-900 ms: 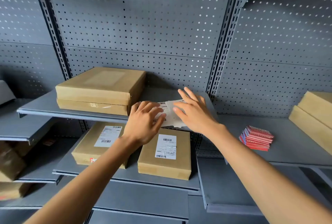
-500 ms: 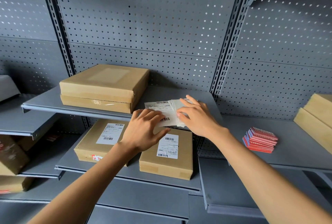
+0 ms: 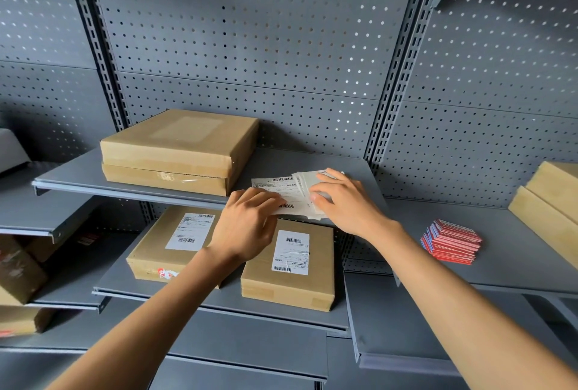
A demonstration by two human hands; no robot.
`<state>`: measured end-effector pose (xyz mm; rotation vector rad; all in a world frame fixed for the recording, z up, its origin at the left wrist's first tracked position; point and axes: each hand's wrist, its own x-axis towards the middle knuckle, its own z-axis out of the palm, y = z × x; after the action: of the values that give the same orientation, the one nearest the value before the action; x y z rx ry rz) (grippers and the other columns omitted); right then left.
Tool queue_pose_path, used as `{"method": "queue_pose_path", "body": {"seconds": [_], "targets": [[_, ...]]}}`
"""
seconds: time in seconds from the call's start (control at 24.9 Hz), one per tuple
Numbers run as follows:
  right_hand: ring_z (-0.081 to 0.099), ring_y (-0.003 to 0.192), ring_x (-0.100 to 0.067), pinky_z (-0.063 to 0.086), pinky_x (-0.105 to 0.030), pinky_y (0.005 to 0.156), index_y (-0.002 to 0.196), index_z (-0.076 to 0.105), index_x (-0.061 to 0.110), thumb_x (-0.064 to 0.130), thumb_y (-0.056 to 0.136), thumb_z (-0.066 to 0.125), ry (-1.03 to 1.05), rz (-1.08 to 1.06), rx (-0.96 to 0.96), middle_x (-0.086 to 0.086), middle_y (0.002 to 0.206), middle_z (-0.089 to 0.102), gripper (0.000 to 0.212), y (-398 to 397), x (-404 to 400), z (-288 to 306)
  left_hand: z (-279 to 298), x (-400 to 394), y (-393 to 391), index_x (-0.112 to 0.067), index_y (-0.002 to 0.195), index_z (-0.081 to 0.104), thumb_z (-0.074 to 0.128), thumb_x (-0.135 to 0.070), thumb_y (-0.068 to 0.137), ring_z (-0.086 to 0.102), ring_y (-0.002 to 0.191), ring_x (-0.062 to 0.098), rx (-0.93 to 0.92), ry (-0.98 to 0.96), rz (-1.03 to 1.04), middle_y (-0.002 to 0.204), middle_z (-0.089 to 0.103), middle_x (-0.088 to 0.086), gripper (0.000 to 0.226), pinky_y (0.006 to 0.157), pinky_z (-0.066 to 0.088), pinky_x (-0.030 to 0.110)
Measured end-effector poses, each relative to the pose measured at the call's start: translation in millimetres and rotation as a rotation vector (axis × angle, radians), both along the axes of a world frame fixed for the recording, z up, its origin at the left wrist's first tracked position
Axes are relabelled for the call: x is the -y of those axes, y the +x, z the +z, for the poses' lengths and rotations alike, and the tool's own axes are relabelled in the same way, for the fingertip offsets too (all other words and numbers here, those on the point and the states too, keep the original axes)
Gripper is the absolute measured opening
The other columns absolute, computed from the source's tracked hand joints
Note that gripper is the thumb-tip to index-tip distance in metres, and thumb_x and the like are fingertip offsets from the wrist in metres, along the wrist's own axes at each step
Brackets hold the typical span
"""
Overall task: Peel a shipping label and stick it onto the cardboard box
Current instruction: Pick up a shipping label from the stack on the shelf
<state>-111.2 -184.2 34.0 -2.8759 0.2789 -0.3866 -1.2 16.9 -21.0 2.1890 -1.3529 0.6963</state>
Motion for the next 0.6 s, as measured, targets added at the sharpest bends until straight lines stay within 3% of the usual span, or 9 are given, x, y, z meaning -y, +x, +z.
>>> {"method": "queue_pose_path", "body": {"seconds": [0.16, 0.32, 0.4, 0.48, 0.52, 0.6], "targets": [[0.023, 0.147, -0.014, 0.018, -0.033, 0.112, 0.117, 0.07, 0.021, 0.032, 0.104, 0.042, 0.022, 0.0, -0.013, -0.001, 0.142, 0.055, 0.033, -1, 0, 2, 3, -2, 4, -0.017, 0.115, 0.074, 0.045, -0.016, 0.084, 0.064, 0.106, 0.027, 0.027, -0.038, 0.006, 0.116, 0.074, -0.001, 0.042, 0.08, 0.051, 0.039], [0.032, 0.143, -0.014, 0.022, -0.033, 0.113, 0.118, 0.069, 0.022, 0.035, 0.102, 0.044, 0.075, -0.016, 0.028, 0.003, 0.142, 0.056, 0.033, 7, 4, 0, 8, 0, 6, -0.016, 0.122, 0.071, 0.046, -0.016, 0.088, 0.062, 0.112, 0.028, -0.004, -0.071, 0.004, 0.121, 0.073, 0.001, 0.042, 0.081, 0.053, 0.04], [0.051, 0.126, -0.02, 0.037, -0.039, 0.105, 0.105, 0.072, 0.019, 0.041, 0.099, 0.042, 0.18, -0.038, 0.084, 0.001, 0.123, 0.068, 0.037, 12, 5, 1, 13, 4, 6, -0.015, 0.125, 0.069, 0.051, -0.013, 0.09, 0.061, 0.114, 0.027, -0.005, -0.084, -0.003, 0.124, 0.072, 0.002, 0.04, 0.083, 0.054, 0.041], [0.061, 0.092, -0.028, 0.048, -0.041, 0.083, 0.091, 0.066, 0.01, 0.051, 0.094, 0.038, 0.29, -0.073, 0.14, -0.006, 0.091, 0.071, 0.049, 15, 2, 6, 20, 8, 6, -0.014, 0.126, 0.069, 0.057, -0.008, 0.089, 0.06, 0.114, 0.027, 0.006, -0.106, -0.008, 0.125, 0.071, 0.002, 0.04, 0.083, 0.056, 0.041], [0.06, 0.084, -0.032, 0.049, -0.039, 0.076, 0.09, 0.063, 0.007, 0.053, 0.093, 0.038, 0.337, -0.091, 0.167, -0.009, 0.085, 0.07, 0.053, 15, 1, 10, 25, 11, 6, -0.014, 0.126, 0.069, 0.058, -0.008, 0.089, 0.06, 0.114, 0.027, 0.015, -0.12, -0.01, 0.125, 0.071, 0.002, 0.039, 0.083, 0.057, 0.041], [0.065, 0.085, -0.029, 0.052, -0.039, 0.081, 0.093, 0.068, 0.007, 0.048, 0.095, 0.043, 0.409, -0.121, 0.232, -0.009, 0.089, 0.074, 0.049, 15, 1, 21, 37, 15, 5, -0.013, 0.125, 0.07, 0.052, -0.014, 0.092, 0.062, 0.114, 0.028, 0.037, -0.154, -0.017, 0.124, 0.072, 0.003, 0.037, 0.083, 0.057, 0.042]]}}
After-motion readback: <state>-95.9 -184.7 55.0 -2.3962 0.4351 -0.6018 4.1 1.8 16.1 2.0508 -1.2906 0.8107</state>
